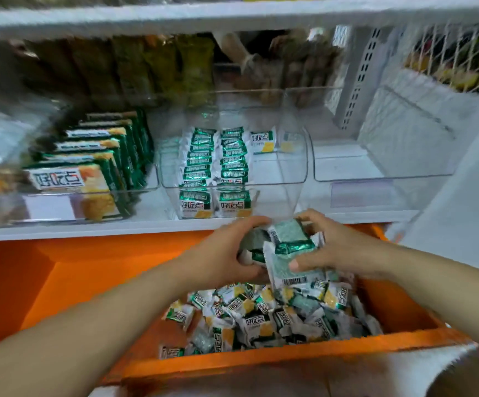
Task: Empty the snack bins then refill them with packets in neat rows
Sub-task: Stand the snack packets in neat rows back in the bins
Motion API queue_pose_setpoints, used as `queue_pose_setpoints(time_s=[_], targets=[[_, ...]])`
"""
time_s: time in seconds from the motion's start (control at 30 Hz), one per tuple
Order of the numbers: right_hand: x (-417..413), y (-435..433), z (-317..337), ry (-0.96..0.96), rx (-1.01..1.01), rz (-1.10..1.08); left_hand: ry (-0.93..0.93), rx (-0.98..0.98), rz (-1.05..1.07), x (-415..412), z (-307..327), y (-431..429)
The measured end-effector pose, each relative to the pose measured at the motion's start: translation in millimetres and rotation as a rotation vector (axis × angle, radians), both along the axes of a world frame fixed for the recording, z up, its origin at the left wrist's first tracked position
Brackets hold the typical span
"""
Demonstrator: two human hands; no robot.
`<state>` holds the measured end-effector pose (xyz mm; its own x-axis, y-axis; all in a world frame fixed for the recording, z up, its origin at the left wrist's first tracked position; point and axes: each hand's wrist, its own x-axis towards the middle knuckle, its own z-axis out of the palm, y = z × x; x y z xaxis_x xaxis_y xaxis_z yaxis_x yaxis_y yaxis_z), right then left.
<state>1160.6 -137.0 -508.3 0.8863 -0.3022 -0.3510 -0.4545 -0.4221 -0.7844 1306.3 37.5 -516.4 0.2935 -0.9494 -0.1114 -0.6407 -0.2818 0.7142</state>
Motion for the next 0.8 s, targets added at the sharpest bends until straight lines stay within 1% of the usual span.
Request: queue_pose_setpoints(time_s=[0.07,0.17,0.27,0.43,0.57,0.67,0.77,0.8], targets=[[-3.9,6.1,23.6,-0.074,-0.001,-0.003,-0.056,-0.04,-0.006,0.3,29.7,8.2],[-0.9,15.0,53.6,-0.212,-0.053,-0.008,-0.233,-0.119,0.01,4.4,64.6,19.3],[18.6,18.5,74.6,-0.357,-0.106,-0.041,-0.362,-0.214,0.089,18.9,86.9,19.6],[79.8,7.3,87.7,-0.534,-0.108,-0.205,-0.453,-0.34,0.295,64.8,96.1,-4.6],[134.4,-6.1,76.7,-0.512,-0.035,-0.306,-0.537,-0.326,0.402,100.3,87.6,-21.4],[166.0,-17.8,59.3,-0.454,0.068,-0.345,-0.636,-0.301,0.39,120.3,81.2,-27.7],[185.9,-21.9,48.5,-0.442,0.251,-0.337,-0.704,-0.288,0.355,137.5,77.1,-29.7],[191.0,-22.9,45.3,-0.427,0.275,-0.323,-0.719,-0.274,0.343,141.8,76.3,-29.5]])
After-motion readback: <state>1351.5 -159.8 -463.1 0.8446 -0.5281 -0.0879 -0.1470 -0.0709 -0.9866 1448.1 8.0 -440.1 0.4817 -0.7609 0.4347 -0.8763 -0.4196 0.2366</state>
